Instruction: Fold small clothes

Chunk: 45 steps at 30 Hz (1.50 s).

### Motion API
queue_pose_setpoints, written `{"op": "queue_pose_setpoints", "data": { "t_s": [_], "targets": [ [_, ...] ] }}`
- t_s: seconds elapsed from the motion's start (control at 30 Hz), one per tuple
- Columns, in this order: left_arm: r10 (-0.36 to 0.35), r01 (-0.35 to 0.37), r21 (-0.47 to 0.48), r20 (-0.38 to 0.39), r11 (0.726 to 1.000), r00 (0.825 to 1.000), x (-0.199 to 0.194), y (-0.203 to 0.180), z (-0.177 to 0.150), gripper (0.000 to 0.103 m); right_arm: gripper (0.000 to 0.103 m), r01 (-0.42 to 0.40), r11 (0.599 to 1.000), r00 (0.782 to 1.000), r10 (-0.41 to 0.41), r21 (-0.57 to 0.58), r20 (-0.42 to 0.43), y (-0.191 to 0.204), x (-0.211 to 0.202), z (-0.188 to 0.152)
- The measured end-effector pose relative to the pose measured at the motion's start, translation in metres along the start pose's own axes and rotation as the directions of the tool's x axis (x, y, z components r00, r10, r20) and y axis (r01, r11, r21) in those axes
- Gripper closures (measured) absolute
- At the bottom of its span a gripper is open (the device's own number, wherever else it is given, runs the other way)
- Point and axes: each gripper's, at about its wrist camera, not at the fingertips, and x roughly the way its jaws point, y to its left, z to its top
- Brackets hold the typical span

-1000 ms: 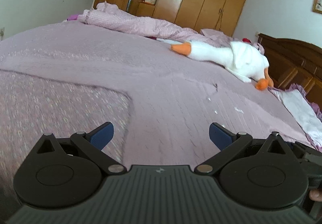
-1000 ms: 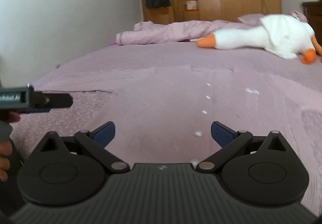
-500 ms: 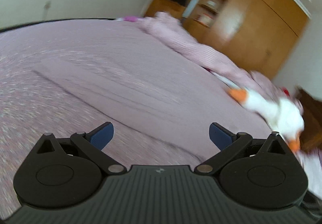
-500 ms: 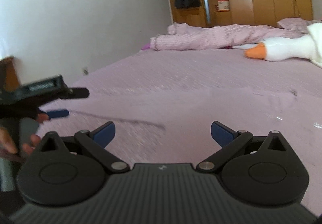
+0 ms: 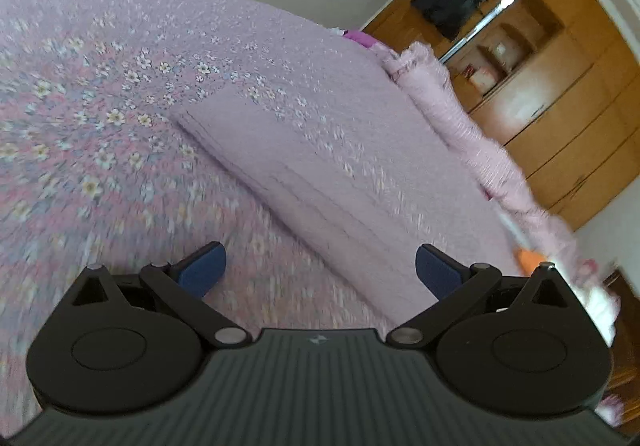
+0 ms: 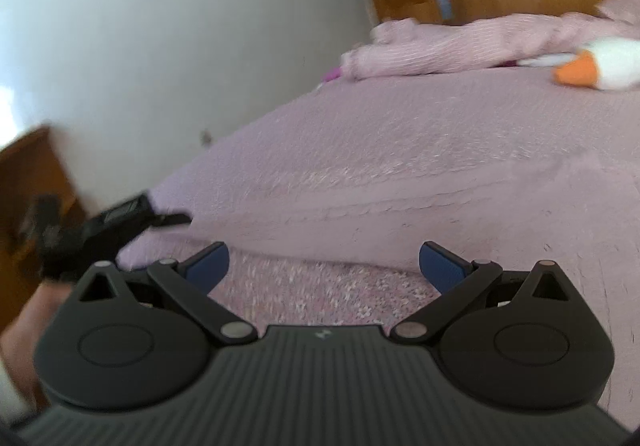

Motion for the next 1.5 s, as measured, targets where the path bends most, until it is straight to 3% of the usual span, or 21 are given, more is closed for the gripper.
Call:
{"op": "queue_pose_setpoints", "data": {
  "t_s": [0.1,0.27,0.4,0.5,0.6,0.67,0.87,1.13,1.5],
  "targets": [
    [-0.048,0.049,-0.066,0.023,0.997,0.999,0.018,0.015,0.021,0.000,0.000,0.019,0.996,1.000,-0.017,-0.088,0.020,0.000,-0.008,0.003],
    [-0.083,0.116,-0.211,0.161,0.971,0.983,0.037,0.038,0.048,0.000,0.000,0.071,0.991,0.996,-0.065,-0.113,0.054,-0.019,-0.025,0.008],
    [-0.092,0.146,-0.195,0.263,0.970,0.960,0.042,0.043,0.052,0.000,0.000,0.100,0.990,0.994,-0.094,-0.099,0.064,-0.041,-0.040,0.005],
    [-0.080,0.132,-0.161,0.294,0.978,0.952,0.043,0.040,0.050,0.003,0.000,0.142,0.984,0.988,-0.134,-0.107,0.075,-0.058,-0.053,-0.001],
    [-0.026,0.076,-0.153,0.307,0.985,0.951,0.040,0.039,0.044,0.022,0.000,0.178,0.980,0.983,-0.172,-0.089,0.070,-0.079,-0.066,-0.008],
    [0.037,0.018,-0.170,0.315,0.985,0.948,0.036,0.039,0.037,0.043,0.000,0.206,0.977,0.977,-0.203,-0.051,0.066,-0.095,-0.071,-0.014],
    [0.131,-0.068,-0.199,0.320,0.978,0.938,0.024,0.040,0.021,0.072,0.000,0.238,0.971,0.969,-0.240,0.035,0.059,-0.122,-0.078,-0.030],
    [0.207,-0.146,-0.213,0.302,0.966,0.930,0.025,0.029,0.018,0.090,0.000,0.254,0.966,0.966,-0.256,0.042,0.044,-0.126,-0.078,-0.040],
    [0.202,-0.151,-0.180,0.308,0.972,0.930,0.029,0.002,0.009,0.093,0.000,0.259,0.965,0.965,-0.260,0.032,0.042,-0.142,-0.076,-0.035]
  ]
}}
